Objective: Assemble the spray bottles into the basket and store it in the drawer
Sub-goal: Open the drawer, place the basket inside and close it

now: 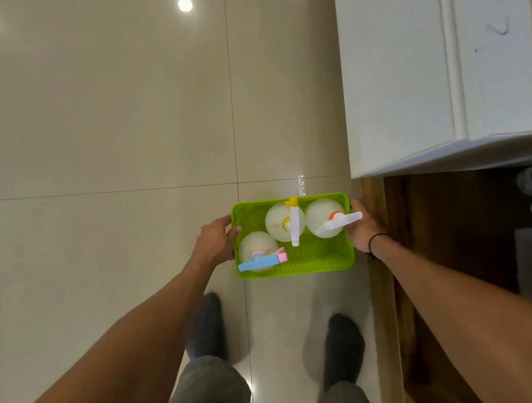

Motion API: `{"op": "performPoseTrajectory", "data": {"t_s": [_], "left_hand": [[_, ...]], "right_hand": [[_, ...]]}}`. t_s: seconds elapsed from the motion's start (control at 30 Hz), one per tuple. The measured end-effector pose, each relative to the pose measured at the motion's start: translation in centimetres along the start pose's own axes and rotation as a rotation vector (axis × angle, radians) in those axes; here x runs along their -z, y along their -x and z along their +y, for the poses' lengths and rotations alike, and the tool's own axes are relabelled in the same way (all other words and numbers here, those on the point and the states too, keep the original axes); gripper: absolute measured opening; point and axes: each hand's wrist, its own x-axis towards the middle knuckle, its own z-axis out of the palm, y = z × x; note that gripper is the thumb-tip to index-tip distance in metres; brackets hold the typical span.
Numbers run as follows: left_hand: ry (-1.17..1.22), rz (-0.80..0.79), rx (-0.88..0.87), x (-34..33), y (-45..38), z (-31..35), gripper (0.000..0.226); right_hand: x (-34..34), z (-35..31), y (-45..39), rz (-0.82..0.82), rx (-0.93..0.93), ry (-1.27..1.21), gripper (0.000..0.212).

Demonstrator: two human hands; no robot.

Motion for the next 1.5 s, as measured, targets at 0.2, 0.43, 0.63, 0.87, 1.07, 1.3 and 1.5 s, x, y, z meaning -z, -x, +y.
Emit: {"op": "performPoseTrajectory", "data": {"t_s": [0.2, 0.43, 0.63, 0.87, 1.07, 1.3, 1.5], "left_hand": [[-0.034, 0.046, -0.002, -0.6, -1.0, -0.4, 0.033], [-0.155, 0.023, 0.072, 0.0, 0.2, 0.7, 0.060], [-0.124, 0.083, 0.078, 3.6, 3.6, 5.2, 0.057], [-0.096, 0.043, -0.001, 6.6, 9.8, 13.0, 0.053], [-0.005, 0.012, -0.078, 7.9, 13.8, 18.4, 0.049], [0.043, -0.065, -0.147, 8.1, 17.0, 21.9, 0.045], [0.189, -0.165, -0.269, 7.4, 17.6, 25.4, 0.050]], "right_hand": [[-1.0, 1.2, -1.2, 0.009, -0.003, -0.089, 0.039], [0.1, 1.0, -0.2, -0.012, -0.035, -0.048, 0.051], [3.8, -0.9, 2.9, 0.084, -0.130, -0.082, 0.051], [8.4, -6.6, 8.8, 0.149, 0.016, -0.184, 0.046], [10.6, -10.3, 13.5, 0.319, -0.002, -0.245, 0.034], [11.4, -12.5, 17.5, 0.397, 0.000, -0.391, 0.044], [11.4, -13.0, 18.3, 0.315, 0.038, -0.355, 0.051]]}}
